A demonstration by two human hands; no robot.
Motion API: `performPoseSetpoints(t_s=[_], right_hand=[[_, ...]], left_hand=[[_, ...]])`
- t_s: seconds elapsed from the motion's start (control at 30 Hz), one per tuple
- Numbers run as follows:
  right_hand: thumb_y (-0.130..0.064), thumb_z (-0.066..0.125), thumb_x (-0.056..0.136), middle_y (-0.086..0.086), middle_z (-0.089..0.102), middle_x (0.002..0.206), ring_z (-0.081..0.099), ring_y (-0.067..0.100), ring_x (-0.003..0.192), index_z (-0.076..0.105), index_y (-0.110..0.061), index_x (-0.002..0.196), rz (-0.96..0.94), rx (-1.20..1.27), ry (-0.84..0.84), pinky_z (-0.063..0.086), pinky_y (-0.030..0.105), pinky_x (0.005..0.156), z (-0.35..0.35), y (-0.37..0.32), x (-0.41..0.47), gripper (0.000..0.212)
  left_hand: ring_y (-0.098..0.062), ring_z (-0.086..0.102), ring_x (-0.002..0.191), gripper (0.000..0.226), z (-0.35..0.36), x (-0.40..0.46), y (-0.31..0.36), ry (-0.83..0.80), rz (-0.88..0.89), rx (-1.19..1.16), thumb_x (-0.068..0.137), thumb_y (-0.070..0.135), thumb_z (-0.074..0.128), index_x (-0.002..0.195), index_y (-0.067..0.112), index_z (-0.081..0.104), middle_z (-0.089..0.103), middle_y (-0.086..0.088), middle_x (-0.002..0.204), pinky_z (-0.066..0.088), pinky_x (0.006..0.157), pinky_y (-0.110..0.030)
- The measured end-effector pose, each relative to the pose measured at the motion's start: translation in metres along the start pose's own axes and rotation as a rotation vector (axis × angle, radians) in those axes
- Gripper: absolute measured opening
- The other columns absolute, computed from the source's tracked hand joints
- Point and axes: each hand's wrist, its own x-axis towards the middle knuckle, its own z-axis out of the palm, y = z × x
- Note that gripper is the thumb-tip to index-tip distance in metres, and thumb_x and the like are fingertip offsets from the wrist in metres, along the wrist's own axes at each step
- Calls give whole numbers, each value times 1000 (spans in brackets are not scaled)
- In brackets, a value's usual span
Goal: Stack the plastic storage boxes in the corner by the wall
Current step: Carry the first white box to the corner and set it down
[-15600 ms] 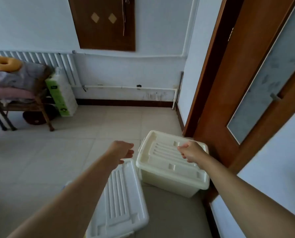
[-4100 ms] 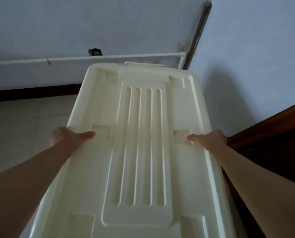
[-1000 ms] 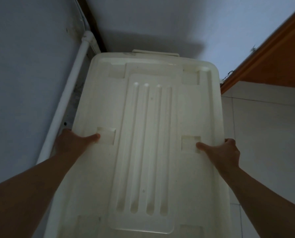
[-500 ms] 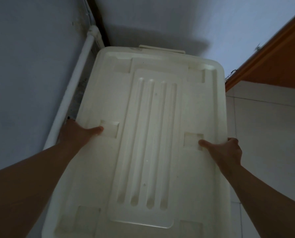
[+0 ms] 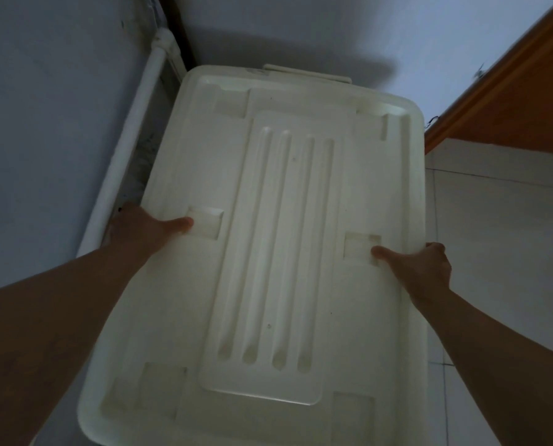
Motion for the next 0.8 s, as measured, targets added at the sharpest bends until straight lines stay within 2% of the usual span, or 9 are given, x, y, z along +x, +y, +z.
performPoseSetpoints(t_s=[0.1,0.4,0.57,0.67,0.8], right_hand=[[-38,83,65,22,43,140,43,36,129,30,1,139,-7,-9,-8,41,39,100,0,2,-1,99],[-40,80,69,25,41,141,42,40,130,27,3,138,-49,-52,-45,39,45,104,1,2,1,97],[-42,79,70,26,38,143,39,41,132,24,4,139,-47,-71,-63,38,46,106,0,4,2,100],[-44,77,72,26,33,146,36,40,135,18,7,142,-40,-91,-110,36,45,106,-4,1,0,105],[-41,76,74,28,28,146,32,42,134,15,4,143,-16,-185,-134,33,50,109,-7,-12,-16,103]], left_hand=[[-35,52,125,115,1,0,-2,0,0,14,48,58,84,137,-2,42,53,-19,136,46,101,-46],[-35,50,127,118,-1,-4,0,-34,0,12,50,59,83,139,-4,38,50,-20,139,45,103,-45],[-34,48,129,111,-2,-7,4,-54,1,4,57,52,83,141,-4,36,48,-20,141,44,104,-43],[-35,37,138,114,-3,-18,12,-69,-6,41,65,51,78,146,-5,22,35,-21,150,35,112,-43],[-33,13,147,114,-6,-45,23,-84,-40,102,78,49,69,149,-3,-4,7,-21,158,17,120,-43]])
